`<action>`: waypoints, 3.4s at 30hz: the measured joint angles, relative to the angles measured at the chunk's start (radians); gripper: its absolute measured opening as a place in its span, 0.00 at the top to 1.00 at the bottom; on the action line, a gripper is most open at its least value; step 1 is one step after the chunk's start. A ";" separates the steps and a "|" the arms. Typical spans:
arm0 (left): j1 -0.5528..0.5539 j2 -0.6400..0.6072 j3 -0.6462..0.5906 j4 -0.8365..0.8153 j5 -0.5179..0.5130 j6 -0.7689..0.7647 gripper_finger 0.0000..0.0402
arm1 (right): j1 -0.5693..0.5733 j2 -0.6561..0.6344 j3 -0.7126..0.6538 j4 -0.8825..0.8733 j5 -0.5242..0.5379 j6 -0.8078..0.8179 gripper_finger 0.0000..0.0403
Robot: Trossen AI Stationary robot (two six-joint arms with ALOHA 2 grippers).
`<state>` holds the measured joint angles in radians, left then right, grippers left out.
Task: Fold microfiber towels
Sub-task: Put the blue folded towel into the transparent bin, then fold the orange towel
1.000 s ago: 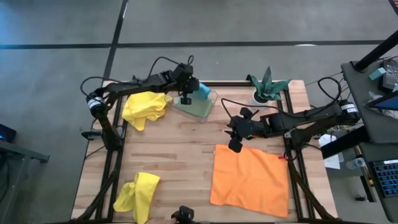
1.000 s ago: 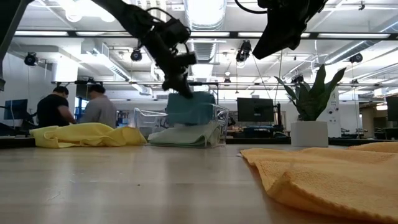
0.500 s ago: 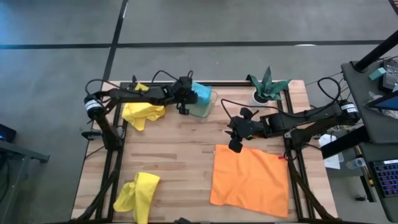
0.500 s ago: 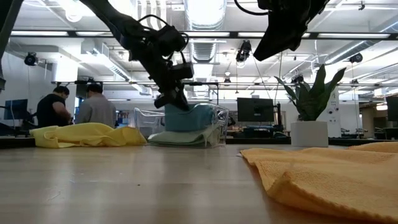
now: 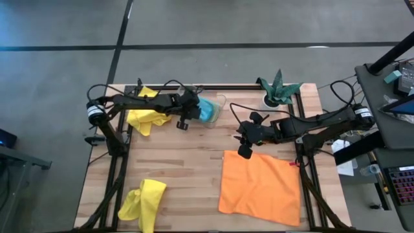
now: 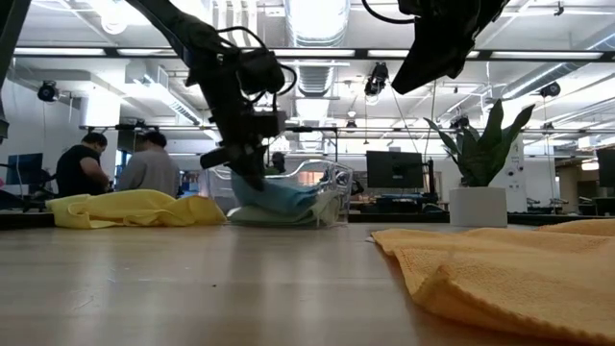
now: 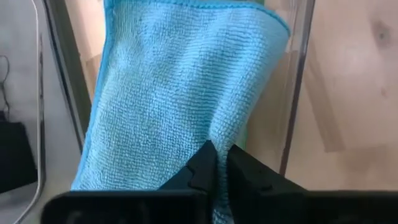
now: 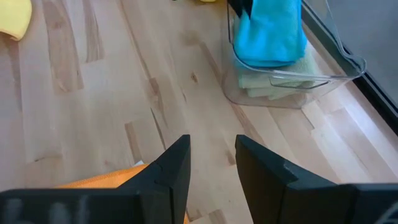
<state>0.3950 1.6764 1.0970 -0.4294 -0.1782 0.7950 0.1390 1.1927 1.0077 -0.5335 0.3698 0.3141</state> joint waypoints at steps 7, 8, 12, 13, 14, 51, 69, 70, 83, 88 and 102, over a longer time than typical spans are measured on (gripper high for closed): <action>0.000 -0.001 0.028 0.000 0.044 -0.047 0.72 | 0.000 0.000 0.000 0.000 0.000 0.000 0.71; 0.000 -0.003 0.031 -0.003 0.046 -0.052 0.67 | 0.000 0.000 0.000 0.000 0.000 0.000 0.71; -0.002 -0.028 0.060 -0.075 0.050 -0.077 0.50 | 0.000 0.000 0.000 0.000 0.000 0.000 0.71; -0.003 -0.035 0.074 -0.102 0.055 -0.091 0.47 | 0.000 0.000 0.000 0.000 0.000 0.000 0.71; -0.003 -0.042 0.088 -0.135 0.062 -0.108 0.44 | 0.000 0.000 0.000 0.000 0.000 0.000 0.71; -0.395 -0.560 -0.666 1.398 0.377 -0.842 0.65 | 0.520 0.072 -0.371 0.796 0.241 0.064 0.71; -0.416 -0.321 -0.589 1.416 0.298 -0.867 0.66 | 0.576 0.300 -0.380 0.989 0.285 0.086 0.71; -0.416 -0.314 -0.584 1.416 0.298 -0.867 0.66 | 0.576 0.297 -0.380 0.987 0.285 0.086 0.71; -0.424 -0.290 -0.574 1.417 0.300 -0.867 0.66 | 0.576 0.296 -0.380 1.022 0.287 0.139 0.71; -0.427 -0.292 -0.575 1.416 0.303 -0.874 0.66 | 0.576 0.296 -0.380 1.024 0.305 0.134 0.71; -0.483 -0.295 -0.583 1.415 0.357 -0.946 0.66 | 0.550 0.396 -0.284 1.006 0.248 0.042 0.50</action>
<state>-0.0875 1.3811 0.5143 0.9852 0.1787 -0.1509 0.6893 1.5885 0.7236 0.4726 0.6178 0.3558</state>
